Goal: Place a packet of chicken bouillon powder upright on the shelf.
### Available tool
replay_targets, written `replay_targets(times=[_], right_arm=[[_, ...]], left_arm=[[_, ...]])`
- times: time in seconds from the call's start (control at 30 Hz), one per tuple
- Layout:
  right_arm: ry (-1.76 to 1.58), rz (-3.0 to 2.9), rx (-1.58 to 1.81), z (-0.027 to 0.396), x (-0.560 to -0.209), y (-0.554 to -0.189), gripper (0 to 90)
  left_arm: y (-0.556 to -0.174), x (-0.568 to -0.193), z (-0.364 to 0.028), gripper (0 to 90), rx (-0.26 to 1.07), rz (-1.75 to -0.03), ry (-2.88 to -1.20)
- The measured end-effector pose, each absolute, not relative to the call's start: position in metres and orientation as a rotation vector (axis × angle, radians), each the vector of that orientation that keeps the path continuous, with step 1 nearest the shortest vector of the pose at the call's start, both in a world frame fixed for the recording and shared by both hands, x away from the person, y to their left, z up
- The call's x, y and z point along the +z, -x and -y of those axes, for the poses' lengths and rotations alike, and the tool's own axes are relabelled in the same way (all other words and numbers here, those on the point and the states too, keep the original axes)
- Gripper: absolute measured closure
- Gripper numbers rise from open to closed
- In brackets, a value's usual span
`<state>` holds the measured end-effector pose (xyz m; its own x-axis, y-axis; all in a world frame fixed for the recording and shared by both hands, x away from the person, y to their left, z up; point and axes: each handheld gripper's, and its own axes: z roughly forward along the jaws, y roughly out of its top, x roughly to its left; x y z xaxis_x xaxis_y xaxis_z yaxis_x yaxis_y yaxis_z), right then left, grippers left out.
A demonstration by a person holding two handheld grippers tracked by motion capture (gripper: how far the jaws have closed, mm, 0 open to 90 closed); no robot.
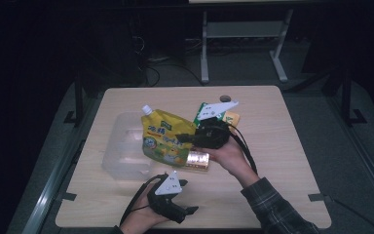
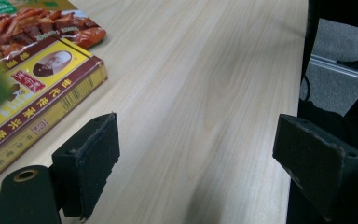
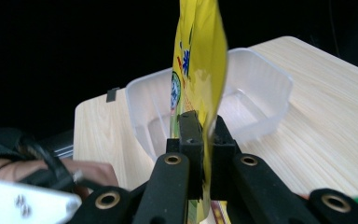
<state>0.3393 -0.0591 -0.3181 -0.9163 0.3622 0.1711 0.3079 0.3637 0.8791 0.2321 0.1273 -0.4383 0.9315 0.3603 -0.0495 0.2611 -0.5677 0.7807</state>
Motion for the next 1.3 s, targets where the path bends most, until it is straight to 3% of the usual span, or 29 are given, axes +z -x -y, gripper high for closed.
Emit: replay_targets(times=[0.87,1.3], right_arm=[[-0.589,-2.6,1.606,-0.044,-0.314,-0.374,87.8],[-0.668,-2.622,1.593,-0.064,-0.332,-0.387,87.7]], left_arm=[[-0.234,-0.445,-0.127,14.1,0.128,-0.427,-2.214],[-0.235,-0.445,-0.128,14.1,0.135,-0.421,-2.224]])
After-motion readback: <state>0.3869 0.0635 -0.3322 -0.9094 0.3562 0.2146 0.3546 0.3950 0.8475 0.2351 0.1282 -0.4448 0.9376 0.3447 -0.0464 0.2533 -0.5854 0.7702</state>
